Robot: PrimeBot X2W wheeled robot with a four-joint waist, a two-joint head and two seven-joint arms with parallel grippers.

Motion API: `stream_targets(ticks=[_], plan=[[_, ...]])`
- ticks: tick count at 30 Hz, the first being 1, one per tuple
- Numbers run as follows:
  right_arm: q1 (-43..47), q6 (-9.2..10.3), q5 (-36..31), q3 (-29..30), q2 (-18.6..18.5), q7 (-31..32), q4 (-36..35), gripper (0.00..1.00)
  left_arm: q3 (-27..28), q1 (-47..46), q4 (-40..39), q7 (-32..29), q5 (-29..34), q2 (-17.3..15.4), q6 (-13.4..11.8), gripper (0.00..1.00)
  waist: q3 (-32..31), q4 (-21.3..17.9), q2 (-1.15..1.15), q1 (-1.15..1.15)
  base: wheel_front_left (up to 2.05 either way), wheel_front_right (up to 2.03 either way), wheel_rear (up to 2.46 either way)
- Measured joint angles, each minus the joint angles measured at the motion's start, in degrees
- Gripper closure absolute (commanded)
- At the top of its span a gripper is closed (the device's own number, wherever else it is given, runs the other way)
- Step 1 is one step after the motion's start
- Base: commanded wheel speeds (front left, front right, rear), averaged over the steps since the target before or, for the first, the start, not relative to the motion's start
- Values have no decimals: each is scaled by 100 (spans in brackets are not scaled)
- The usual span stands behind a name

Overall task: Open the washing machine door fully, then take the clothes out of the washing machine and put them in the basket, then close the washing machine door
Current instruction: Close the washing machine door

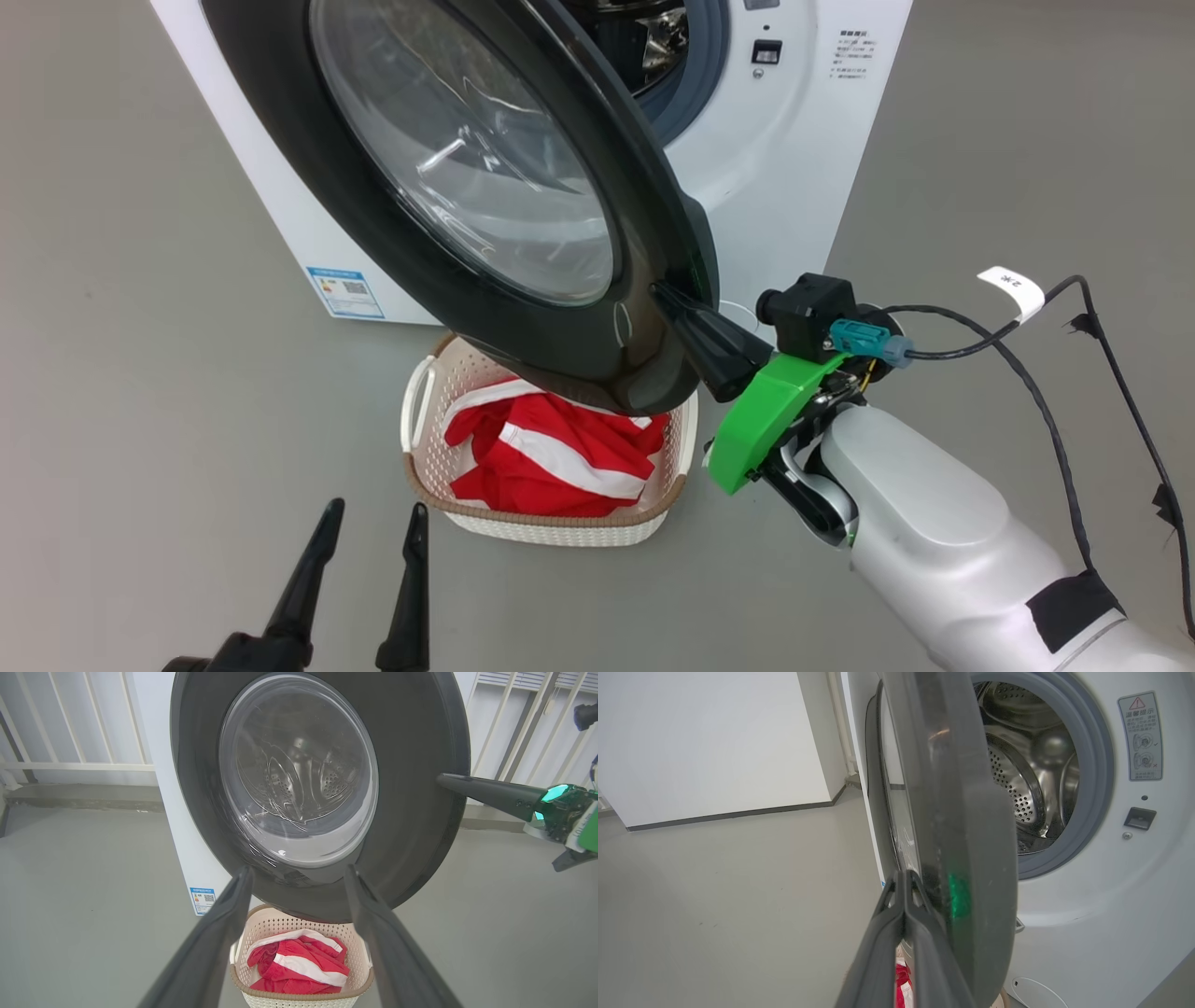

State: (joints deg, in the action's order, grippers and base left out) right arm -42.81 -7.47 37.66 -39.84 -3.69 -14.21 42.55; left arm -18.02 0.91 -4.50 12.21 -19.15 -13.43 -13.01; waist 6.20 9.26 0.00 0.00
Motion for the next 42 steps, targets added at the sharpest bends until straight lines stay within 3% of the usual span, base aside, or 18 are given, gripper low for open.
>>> stream_targets(ticks=[9,21,42], plan=[[-214,-9,-144,180,22,0,133,100,-8,-64,12,57,0,1,0,0,177,-11,0,0,0,0,0],[-1133,-9,-571,751,-7,-1,753,100,-83,-474,0,109,3,100,48,0,658,51,0,0,0,0,0],[-2481,-9,-925,1467,-630,-42,1272,100,-189,-1081,100,211,151,431,259,0,1548,459,0,0,0,0,0]])
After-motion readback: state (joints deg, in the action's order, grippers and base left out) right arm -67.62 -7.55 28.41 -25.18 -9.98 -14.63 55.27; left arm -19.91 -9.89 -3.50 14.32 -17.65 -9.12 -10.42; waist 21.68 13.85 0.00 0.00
